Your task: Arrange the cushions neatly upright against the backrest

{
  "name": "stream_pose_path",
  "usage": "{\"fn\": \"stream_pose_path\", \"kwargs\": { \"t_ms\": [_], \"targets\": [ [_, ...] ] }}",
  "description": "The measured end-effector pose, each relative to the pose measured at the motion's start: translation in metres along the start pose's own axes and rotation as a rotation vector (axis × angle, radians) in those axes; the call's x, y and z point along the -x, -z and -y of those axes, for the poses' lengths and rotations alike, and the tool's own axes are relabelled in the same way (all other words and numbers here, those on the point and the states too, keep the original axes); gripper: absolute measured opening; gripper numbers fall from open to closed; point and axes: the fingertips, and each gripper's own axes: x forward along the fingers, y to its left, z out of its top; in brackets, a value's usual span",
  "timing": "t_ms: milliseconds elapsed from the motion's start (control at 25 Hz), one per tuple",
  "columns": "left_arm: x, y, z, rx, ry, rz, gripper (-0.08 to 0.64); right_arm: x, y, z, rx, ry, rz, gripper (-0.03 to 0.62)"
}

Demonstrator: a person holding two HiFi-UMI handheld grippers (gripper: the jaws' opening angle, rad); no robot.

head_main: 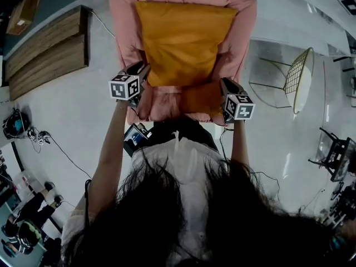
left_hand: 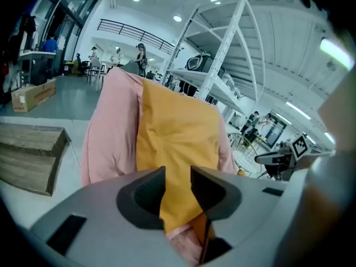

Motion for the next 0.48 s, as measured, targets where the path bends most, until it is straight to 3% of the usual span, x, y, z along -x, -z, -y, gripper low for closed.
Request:
{"fn": "stream_pose_path", "kwargs": {
  "t_ms": [480],
  "targets": [
    [0.068,0.041,0.046,-0.086,0.188,0.014,0.132,0.063,0.043,-0.068,-0.048,0.112,0.088,0.032]
  ]
}}
